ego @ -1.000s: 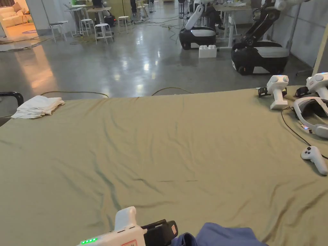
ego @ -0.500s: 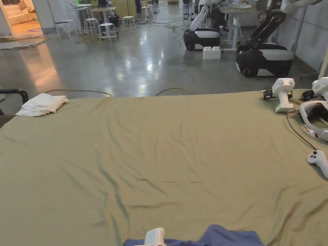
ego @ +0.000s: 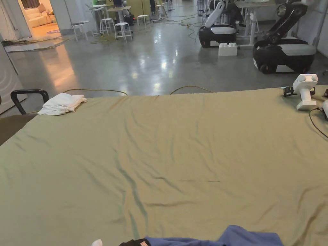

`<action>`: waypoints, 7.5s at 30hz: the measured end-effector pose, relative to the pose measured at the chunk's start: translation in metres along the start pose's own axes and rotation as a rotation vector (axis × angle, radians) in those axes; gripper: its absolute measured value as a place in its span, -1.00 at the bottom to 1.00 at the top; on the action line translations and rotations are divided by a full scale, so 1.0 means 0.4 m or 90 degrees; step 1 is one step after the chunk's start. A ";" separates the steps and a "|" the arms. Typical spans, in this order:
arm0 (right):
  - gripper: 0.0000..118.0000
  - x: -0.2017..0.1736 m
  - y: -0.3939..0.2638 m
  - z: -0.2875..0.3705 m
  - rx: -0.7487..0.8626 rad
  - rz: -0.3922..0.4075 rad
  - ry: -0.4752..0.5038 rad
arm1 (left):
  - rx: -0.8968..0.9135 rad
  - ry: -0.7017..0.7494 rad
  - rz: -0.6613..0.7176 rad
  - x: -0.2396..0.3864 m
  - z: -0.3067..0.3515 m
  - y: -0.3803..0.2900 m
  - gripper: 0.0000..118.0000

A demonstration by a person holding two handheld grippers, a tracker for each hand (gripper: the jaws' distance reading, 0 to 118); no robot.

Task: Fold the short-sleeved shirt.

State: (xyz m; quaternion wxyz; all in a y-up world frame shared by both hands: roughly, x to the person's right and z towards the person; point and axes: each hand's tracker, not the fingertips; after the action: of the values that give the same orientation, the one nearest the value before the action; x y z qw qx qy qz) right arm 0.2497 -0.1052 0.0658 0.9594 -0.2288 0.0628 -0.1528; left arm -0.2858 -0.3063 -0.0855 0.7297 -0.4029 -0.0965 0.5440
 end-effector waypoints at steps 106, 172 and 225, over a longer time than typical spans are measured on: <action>-1.00 -0.030 -0.018 -0.333 -0.183 -0.049 0.095 | 0.272 0.415 -0.447 0.338 0.429 0.308 0.42; 1.00 -0.198 0.245 0.004 0.270 0.145 0.069 | 0.607 0.158 -0.760 0.756 0.532 -0.391 1.00; 1.00 -0.232 0.328 -0.079 0.024 -0.073 -0.062 | 0.578 0.129 -0.691 0.751 0.547 -0.358 1.00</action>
State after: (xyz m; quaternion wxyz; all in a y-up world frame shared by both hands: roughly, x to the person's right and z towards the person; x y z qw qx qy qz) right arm 0.1904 0.0227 -0.0177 0.9551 -0.2213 -0.0001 -0.1970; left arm -0.1930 0.0492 0.0680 0.9985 -0.0031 0.0207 0.0504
